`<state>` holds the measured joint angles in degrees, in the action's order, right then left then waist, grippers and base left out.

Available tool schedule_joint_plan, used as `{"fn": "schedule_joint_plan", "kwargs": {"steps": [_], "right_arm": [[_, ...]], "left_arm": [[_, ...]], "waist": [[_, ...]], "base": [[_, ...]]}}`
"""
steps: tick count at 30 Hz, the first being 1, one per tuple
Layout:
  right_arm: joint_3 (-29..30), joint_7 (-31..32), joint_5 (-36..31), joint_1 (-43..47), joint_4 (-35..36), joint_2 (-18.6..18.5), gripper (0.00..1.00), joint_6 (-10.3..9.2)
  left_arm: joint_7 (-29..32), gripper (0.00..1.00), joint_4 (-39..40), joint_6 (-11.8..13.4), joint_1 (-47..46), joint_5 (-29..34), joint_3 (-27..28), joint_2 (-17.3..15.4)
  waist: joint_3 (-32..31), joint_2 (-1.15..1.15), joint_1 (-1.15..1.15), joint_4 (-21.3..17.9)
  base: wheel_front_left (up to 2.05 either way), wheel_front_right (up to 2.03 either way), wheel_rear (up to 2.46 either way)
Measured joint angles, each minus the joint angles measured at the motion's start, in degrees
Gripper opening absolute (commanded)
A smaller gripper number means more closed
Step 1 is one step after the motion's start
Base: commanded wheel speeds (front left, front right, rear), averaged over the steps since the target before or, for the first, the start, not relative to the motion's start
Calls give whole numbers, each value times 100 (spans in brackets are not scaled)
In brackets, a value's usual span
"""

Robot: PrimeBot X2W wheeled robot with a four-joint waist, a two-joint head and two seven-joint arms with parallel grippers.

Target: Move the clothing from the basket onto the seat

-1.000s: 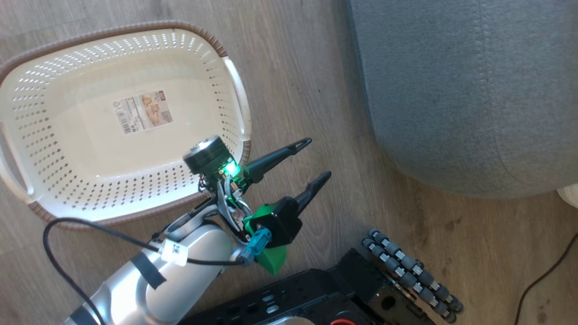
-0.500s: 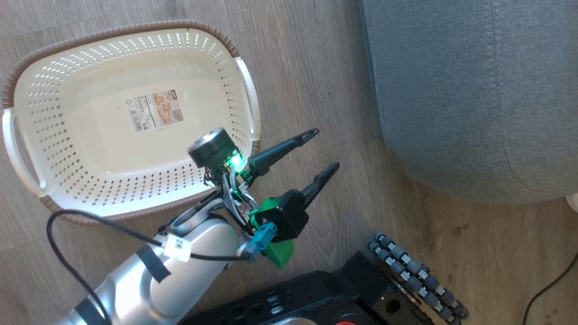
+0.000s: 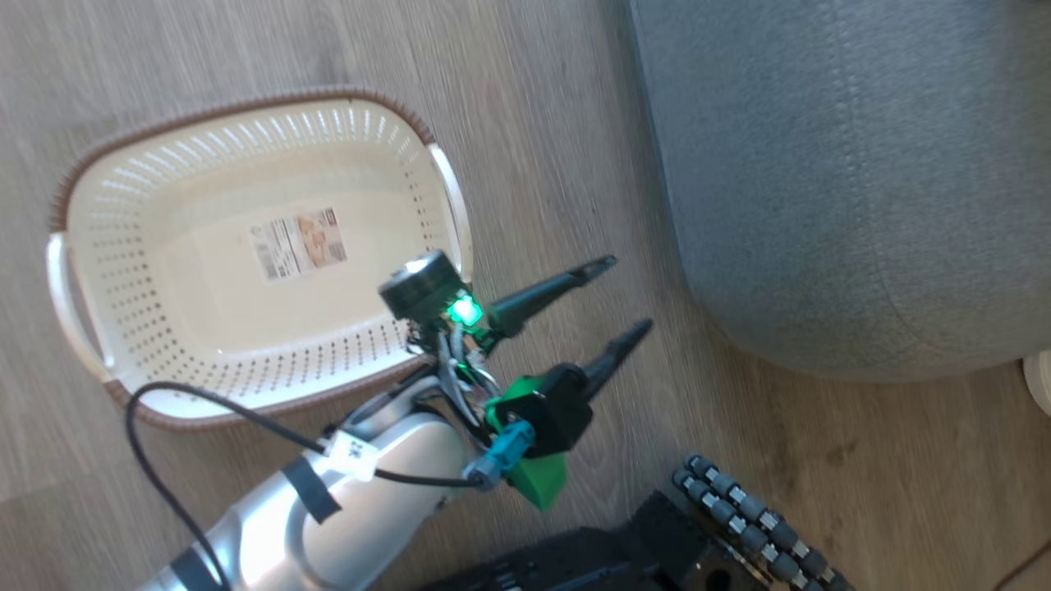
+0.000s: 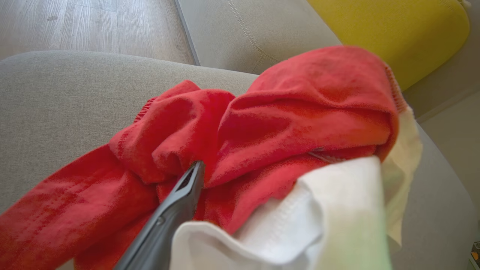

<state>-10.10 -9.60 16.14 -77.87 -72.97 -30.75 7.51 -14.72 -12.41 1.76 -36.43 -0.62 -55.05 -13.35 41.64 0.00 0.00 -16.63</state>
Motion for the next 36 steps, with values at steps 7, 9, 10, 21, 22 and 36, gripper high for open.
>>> {"fn": "schedule_joint_plan", "kwargs": {"steps": [7,9,10,21,22,36], "right_arm": [[-530,111,127,184,89,-148,100,0],[-647,112,162,239,94,-269,100,0],[-778,124,172,240,127,-352,100,0],[-1622,169,424,455,564,-375,100,0],[-1671,162,483,472,622,-387,100,0],[-2009,-481,1221,979,2585,-853,100,0]], "left_arm": [[0,100,-7,-4,104,-113,-47,238],[0,100,-19,2,201,-125,-30,249],[0,100,-18,7,303,-170,-14,288],[0,100,38,23,886,-258,215,580],[0,100,54,24,952,-258,261,605],[0,100,197,258,1399,-401,1335,751]], "waist": [[-559,0,0,56],[-738,0,0,81],[-919,0,0,110],[-1970,0,0,282],[-2060,0,0,301],[-2878,0,0,750]], "base": [[0,0,0],[0,0,0],[0,0,0],[0,0,0],[0,0,0],[0,0,0]]}}
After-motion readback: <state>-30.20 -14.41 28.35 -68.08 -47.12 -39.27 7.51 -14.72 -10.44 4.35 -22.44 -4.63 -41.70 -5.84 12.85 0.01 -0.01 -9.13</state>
